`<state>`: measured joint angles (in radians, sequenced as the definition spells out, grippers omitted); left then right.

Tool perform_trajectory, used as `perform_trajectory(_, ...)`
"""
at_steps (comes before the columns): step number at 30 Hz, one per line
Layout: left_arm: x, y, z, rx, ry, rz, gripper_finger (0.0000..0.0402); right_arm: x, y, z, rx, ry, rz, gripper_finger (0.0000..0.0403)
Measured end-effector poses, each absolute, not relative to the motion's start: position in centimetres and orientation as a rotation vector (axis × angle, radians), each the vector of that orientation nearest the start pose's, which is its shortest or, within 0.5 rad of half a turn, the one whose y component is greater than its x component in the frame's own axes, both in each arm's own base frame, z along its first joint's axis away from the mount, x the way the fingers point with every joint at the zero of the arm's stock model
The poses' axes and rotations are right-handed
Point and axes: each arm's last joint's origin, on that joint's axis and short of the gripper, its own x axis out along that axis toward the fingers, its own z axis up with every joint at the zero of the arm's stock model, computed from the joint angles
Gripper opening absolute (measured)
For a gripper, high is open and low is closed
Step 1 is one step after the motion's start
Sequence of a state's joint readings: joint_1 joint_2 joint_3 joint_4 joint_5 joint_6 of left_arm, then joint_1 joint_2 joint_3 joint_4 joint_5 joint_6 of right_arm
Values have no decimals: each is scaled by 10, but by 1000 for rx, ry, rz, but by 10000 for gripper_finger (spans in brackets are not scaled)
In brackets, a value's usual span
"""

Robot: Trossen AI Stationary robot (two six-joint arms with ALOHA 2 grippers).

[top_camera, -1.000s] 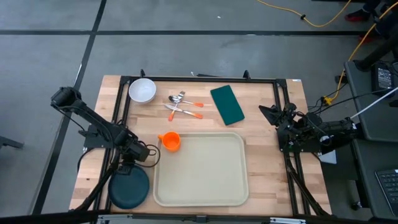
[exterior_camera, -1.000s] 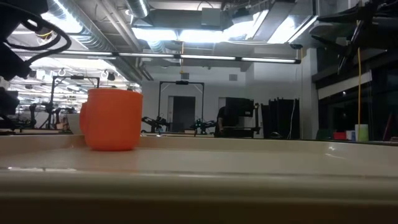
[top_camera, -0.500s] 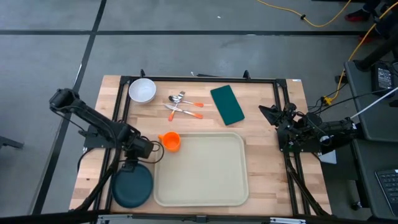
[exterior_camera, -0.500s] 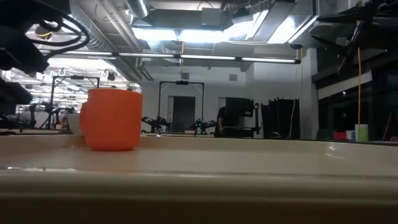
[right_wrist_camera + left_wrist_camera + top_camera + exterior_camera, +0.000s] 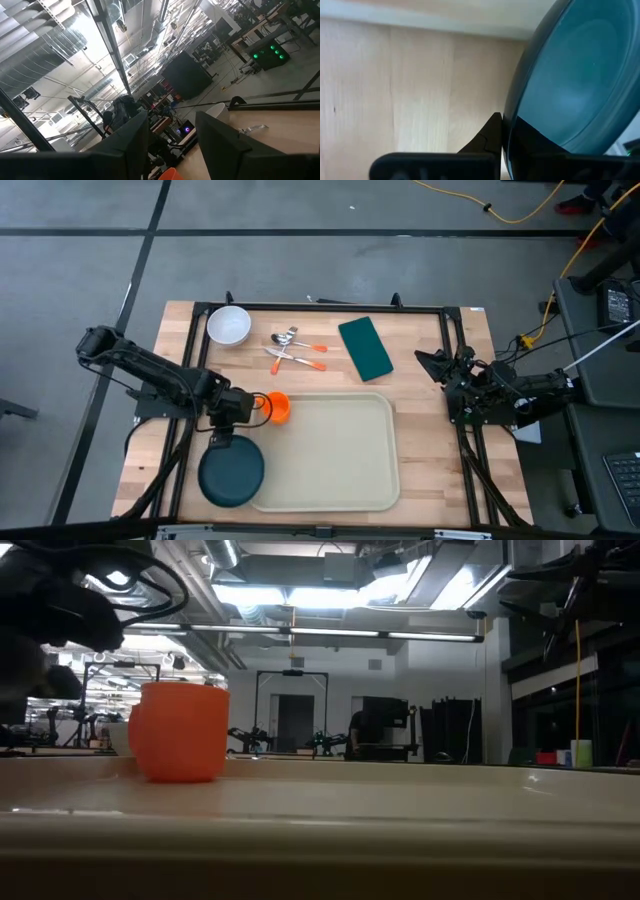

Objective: Set up tray
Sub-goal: Put the black plate under the orange mug on the gray serving tray

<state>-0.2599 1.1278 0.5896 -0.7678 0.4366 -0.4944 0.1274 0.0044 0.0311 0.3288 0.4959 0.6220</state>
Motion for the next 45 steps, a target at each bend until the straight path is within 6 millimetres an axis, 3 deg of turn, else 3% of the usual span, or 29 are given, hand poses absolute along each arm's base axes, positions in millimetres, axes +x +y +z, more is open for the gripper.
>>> perform_trajectory(11,178,-58,182,-659,1320,-163,2,88,-3,204,720,-445,-248,169)
perform_trajectory(27,194,-87,185,-847,1171,-88,2,88,-3,202,716,-432,-252,169)
perform_trajectory(45,247,-96,162,-710,1197,-86,2,88,-3,202,718,-427,-253,169)
